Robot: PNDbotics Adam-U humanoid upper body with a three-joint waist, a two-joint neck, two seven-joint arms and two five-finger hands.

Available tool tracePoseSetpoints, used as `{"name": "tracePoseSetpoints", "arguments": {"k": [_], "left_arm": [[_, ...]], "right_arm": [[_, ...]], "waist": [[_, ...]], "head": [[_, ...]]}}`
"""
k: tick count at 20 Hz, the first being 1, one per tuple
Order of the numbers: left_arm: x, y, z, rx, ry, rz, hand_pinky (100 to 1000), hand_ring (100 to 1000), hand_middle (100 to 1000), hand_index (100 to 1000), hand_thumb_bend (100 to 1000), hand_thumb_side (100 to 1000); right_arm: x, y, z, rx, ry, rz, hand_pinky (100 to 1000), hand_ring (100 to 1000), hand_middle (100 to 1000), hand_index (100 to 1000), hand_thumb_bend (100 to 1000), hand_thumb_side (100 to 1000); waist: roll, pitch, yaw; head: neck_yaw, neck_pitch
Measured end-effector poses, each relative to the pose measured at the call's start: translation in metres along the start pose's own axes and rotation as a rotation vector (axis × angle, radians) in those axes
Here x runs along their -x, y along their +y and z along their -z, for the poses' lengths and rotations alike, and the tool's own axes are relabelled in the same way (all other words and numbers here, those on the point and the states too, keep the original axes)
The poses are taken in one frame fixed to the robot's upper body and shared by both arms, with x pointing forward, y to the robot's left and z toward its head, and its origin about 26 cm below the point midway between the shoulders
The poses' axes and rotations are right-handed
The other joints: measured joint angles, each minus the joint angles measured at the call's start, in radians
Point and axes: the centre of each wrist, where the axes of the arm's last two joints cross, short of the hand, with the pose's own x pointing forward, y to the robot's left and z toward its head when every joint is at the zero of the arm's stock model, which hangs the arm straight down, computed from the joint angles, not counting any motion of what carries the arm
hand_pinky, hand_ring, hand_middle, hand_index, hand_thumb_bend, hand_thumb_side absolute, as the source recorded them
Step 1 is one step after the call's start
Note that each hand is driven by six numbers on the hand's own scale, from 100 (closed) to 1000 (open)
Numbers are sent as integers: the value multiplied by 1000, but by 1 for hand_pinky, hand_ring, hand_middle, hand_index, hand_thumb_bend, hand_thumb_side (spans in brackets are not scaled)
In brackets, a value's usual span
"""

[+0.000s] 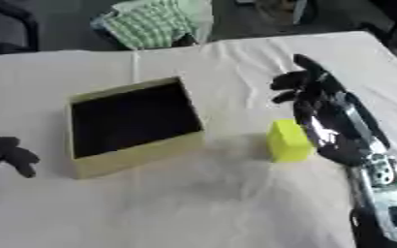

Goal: Pick up objects on the table and place them in the box.

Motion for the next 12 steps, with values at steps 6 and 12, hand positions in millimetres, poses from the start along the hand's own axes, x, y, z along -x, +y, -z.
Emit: {"name": "tracePoseSetpoints", "arguments": {"k": [6, 12], "left_arm": [[0, 0, 0, 0, 0, 0, 606, 473, 530, 785, 100, 773], [0, 0, 0, 0, 0, 0, 606, 473, 530, 785, 100, 773]], "right_arm": [[0, 0, 0, -2, 1, 0, 692, 789, 752, 1000, 100, 527], [0, 0, 0, -4, 1, 0, 692, 789, 751, 1000, 100, 527]], "waist": [[0, 0, 0], [0, 0, 0]], "head": [[-2, -15], [-7, -19]]}}
